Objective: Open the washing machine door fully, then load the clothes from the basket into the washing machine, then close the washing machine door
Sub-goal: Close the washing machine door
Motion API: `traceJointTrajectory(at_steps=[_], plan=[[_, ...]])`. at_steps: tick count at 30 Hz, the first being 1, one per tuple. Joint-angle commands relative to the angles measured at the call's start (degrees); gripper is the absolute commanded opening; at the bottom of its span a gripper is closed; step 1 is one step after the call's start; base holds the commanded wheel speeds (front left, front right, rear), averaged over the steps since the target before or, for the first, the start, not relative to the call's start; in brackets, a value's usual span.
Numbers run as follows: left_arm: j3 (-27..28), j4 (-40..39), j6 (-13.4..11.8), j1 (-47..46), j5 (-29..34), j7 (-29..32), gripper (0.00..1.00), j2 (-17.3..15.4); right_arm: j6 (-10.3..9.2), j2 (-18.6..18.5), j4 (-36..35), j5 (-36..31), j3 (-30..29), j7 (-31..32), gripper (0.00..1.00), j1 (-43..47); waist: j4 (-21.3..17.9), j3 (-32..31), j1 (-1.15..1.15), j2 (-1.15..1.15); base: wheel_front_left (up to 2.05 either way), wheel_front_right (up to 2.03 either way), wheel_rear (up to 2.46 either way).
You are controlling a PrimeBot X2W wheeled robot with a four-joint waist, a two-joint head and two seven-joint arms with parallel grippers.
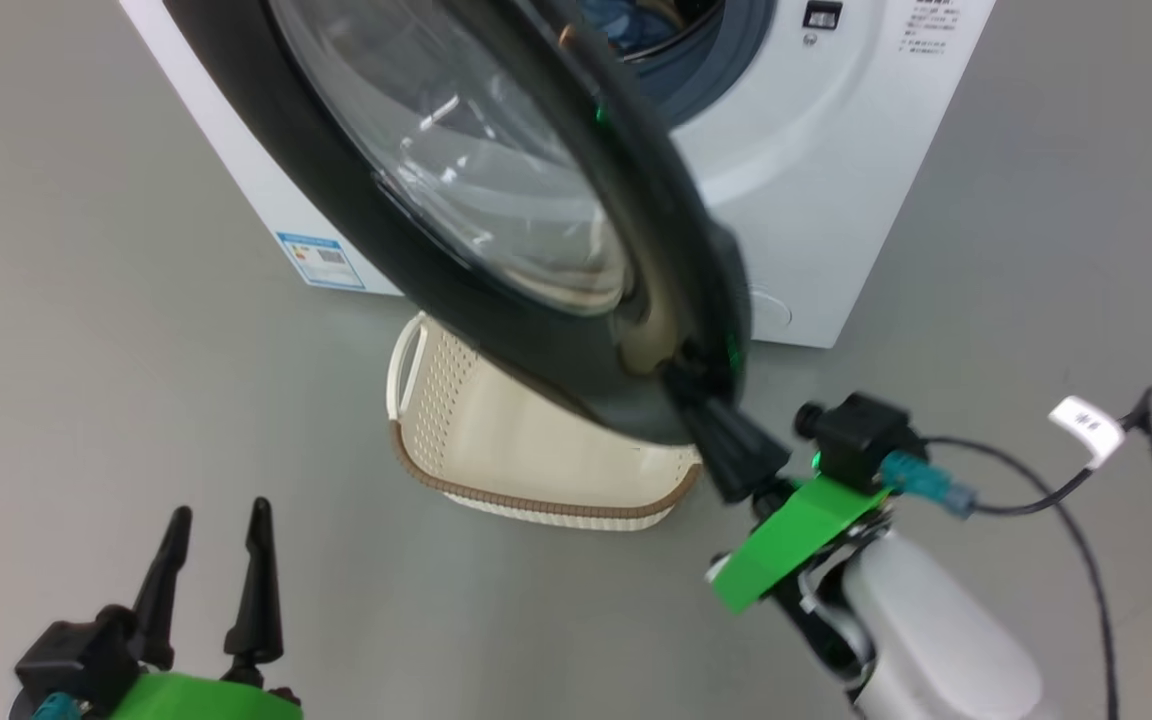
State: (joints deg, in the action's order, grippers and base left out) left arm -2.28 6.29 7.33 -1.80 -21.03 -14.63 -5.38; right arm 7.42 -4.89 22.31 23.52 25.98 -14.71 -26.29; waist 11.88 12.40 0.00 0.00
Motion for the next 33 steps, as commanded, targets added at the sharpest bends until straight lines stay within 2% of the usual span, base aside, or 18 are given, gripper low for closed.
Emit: traceJointTrajectory(at_steps=[1,11,16,33], plan=[[1.47,-1.61,0.15,-2.27,-0.33,-0.37,1.00,-0.73,0.07,0.34,-1.41,-0.98,-0.69,-0.29,0.00,-2.16,0.19,0.85,0.00,0.00,0.00,0.00,0.00],[-1.08,-2.34,0.15,-5.15,-0.61,-0.37,1.00,-0.28,0.07,-1.04,-0.64,-1.97,-7.66,-0.29,0.00,-8.01,1.52,4.53,0.00,0.00,0.00,0.00,0.00],[-1.99,-2.59,0.15,-6.91,-0.92,-0.37,1.00,0.14,0.07,-0.39,-0.22,-1.34,-12.94,-0.29,0.00,-11.45,2.28,6.62,0.00,0.00,0.00,0.00,0.00],[-6.35,-3.58,0.15,-11.95,-1.97,-0.37,1.00,1.39,0.07,-1.08,1.80,-3.34,-22.82,-0.29,0.00,-22.80,6.15,12.17,0.00,0.00,0.00,0.00,0.00]])
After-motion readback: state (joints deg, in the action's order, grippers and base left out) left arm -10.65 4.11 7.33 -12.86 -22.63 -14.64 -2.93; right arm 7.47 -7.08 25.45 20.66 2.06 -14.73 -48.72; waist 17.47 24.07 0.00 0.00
